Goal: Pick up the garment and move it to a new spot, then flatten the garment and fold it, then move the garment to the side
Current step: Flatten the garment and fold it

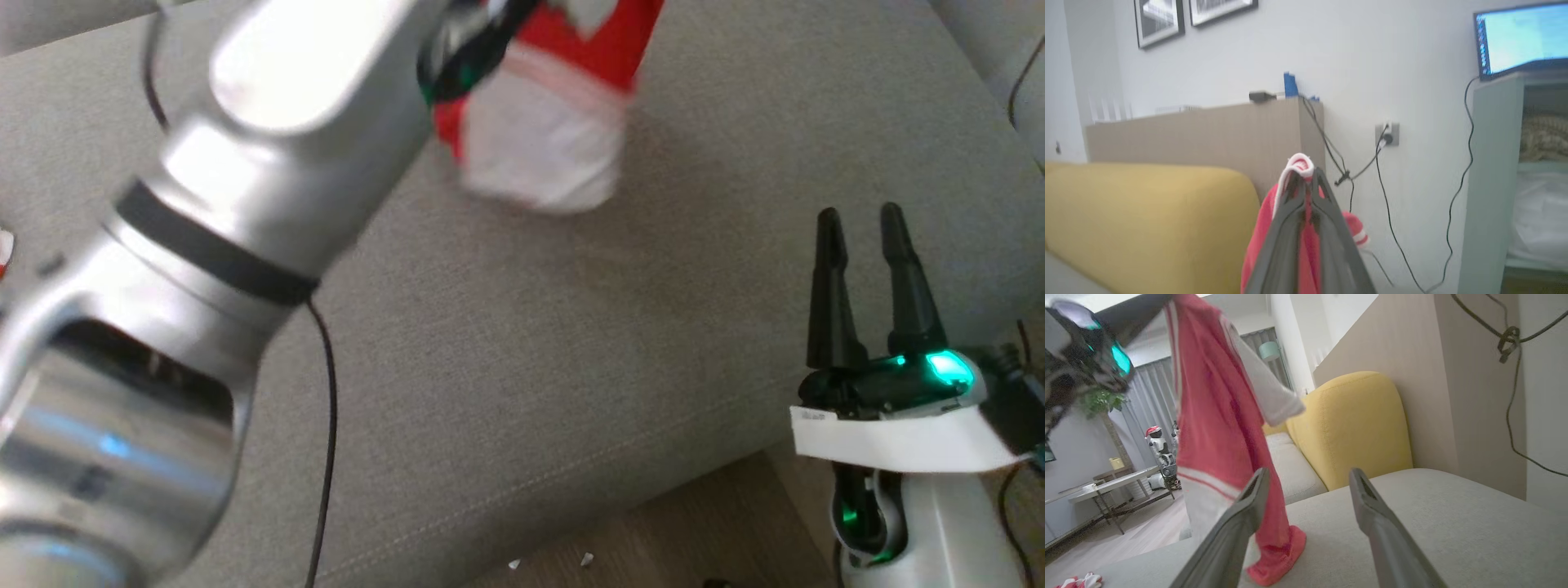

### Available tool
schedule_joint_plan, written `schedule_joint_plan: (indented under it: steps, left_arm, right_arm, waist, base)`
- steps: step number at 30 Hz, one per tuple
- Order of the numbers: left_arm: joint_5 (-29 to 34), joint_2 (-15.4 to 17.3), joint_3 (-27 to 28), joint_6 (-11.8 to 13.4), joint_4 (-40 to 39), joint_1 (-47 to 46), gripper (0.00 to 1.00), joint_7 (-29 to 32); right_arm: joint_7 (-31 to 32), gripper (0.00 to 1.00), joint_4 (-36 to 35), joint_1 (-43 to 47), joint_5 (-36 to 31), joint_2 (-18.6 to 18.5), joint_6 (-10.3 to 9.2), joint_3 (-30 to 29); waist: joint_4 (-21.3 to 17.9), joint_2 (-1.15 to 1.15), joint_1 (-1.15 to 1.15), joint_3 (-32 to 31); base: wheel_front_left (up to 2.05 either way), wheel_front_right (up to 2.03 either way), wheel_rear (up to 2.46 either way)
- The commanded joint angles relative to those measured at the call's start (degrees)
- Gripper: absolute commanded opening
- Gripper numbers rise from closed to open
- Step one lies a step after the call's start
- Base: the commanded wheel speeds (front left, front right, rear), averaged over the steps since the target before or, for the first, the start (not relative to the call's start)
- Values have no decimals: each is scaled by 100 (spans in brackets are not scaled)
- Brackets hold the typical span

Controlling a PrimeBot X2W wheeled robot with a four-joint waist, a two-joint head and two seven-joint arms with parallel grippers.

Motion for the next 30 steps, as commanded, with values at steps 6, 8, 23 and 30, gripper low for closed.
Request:
schedule_joint_plan:
  steps: [6, 8, 23, 30]
  left_arm:
    - [-242, 626, 426, -34, -807, -838, 0, -72]
    - [-319, 923, 522, -34, -977, -649, 0, -75]
    - [-1016, 2899, 1491, 472, -1254, 3469, 0, -78]
    - [-731, 2783, 2310, 528, -1227, 3964, 30, -78]
  right_arm:
    - [-39, 100, -295, -29, 19, -13, 41, -93]
    - [-39, 100, -283, -9, -38, -13, 41, -175]
    - [-39, 100, -280, 146, -691, -13, 41, -257]
    - [-39, 100, -168, 83, -699, -12, 41, -144]
  waist:
    - [269, 0, 0, 23]
    - [452, 0, 0, 13]
    - [1589, 0, 0, 238]
    - [1649, 0, 0, 242]
  base:
    - [0, 0, 0]
    - [0, 0, 0]
    - [0, 0, 0]
    - [0, 0, 0]
